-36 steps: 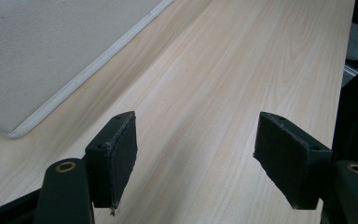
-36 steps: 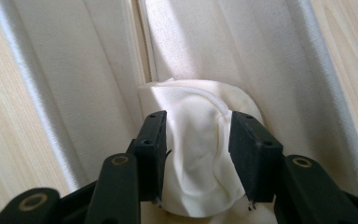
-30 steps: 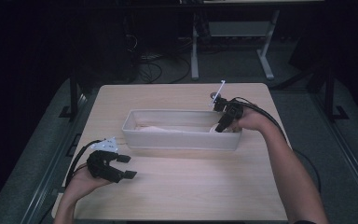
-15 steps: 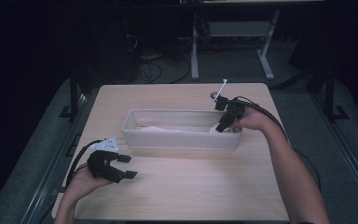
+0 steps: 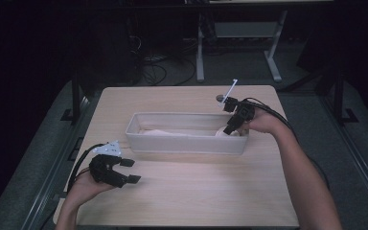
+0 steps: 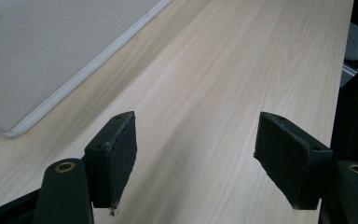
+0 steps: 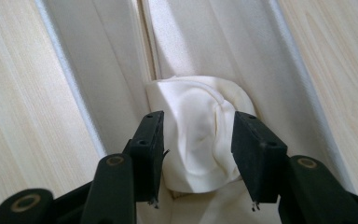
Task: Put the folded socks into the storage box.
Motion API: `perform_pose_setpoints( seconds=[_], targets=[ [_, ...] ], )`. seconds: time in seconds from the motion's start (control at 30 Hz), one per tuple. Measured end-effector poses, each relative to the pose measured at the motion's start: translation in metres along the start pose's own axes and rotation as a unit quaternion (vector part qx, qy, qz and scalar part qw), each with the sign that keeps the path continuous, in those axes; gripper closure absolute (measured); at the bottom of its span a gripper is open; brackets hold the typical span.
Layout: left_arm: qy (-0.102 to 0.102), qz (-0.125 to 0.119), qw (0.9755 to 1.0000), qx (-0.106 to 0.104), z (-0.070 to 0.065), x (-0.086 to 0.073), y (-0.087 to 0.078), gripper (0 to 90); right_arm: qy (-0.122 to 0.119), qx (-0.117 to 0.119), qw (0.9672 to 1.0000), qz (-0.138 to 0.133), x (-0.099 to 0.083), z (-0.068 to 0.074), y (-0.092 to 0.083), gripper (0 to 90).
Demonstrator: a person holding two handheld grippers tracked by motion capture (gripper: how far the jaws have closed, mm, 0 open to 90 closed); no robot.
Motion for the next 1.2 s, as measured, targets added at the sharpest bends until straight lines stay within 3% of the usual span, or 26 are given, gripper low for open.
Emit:
perform_pose_setpoints(
  seconds=[1.2],
  targets=[
    [-0.005, -0.006, 1.0, -0.002, -0.001, 0.0, -0.004, 28.8, 0.003, -0.011, 0.9998, -0.019, -0.007, 0.011, -0.029, 50.2]
  ],
)
Point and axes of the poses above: each handheld gripper's, and its own axes: y roughly forward along the jaws, x roughly out of its top, z roughly to its left, the point moved 5 cm from there along y, roughly forward along the jaws, and after that the axes turned 7 degrees about -z, right-handed, at the moved point
